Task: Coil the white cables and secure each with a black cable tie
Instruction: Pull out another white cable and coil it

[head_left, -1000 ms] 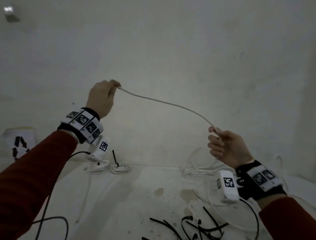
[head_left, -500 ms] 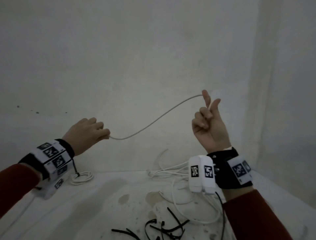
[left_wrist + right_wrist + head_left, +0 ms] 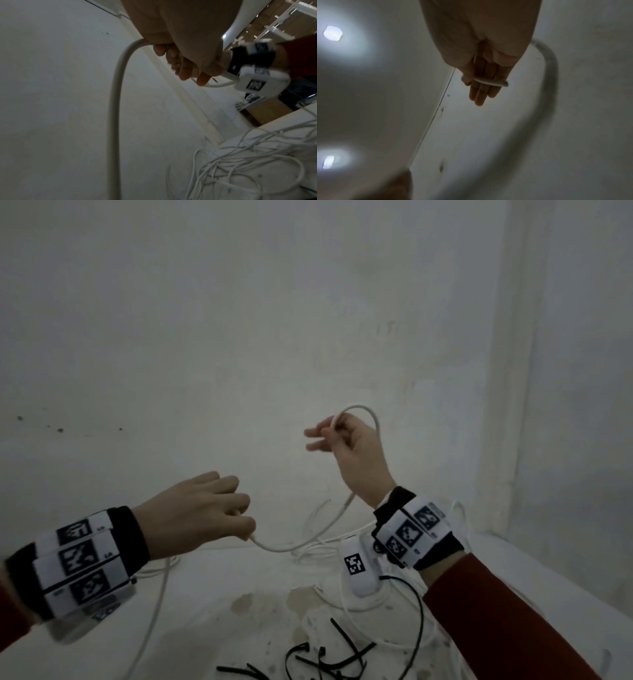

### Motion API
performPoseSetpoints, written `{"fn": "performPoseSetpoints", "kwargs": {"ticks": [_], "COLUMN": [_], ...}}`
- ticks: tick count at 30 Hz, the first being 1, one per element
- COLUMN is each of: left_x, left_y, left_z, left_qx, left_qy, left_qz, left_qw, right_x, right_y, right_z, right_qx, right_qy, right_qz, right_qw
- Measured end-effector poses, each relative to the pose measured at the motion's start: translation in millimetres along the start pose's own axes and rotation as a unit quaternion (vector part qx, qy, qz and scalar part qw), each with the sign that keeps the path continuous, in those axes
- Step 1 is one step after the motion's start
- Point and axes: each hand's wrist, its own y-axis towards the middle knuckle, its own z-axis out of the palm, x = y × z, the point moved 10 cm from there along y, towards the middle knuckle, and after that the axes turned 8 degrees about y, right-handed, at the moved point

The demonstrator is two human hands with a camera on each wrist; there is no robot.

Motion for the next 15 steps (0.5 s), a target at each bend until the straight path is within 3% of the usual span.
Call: {"fn": "performPoseSetpoints", "kwargs": {"ticks": [2, 4, 6, 8, 11, 15], "left_x": [4, 14, 29, 47, 74, 98], "left_y": [3, 2, -2, -9, -19, -21], "left_z": [-9, -16, -20, -21, -15, -10], "left_qx": [-0.007, -0.006, 0.003, 0.013, 0.040, 0.061], "left_qy": [-0.002, 0.004, 0.017, 0.031, 0.026, 0.011], "left_qz": [-0.006, -0.022, -0.046, -0.068, -0.105, -0.156], "left_qw": [1.000, 1.000, 0.999, 0.997, 0.993, 0.986], "right_x": [-10, -21, -27, -26, -25, -17], "right_y": [-7, -21, -35, -44, -56, -65], "right_z": [21, 39, 48, 51, 52, 62], "right_qx": [0.113, 0.234, 0.308, 0.343, 0.368, 0.368], "right_qy": [-0.213, -0.378, -0.459, -0.493, -0.489, -0.456], "right_qz": [0.003, -0.008, -0.016, -0.021, -0.003, -0.038], "right_qw": [0.970, 0.896, 0.834, 0.799, 0.791, 0.809]}}
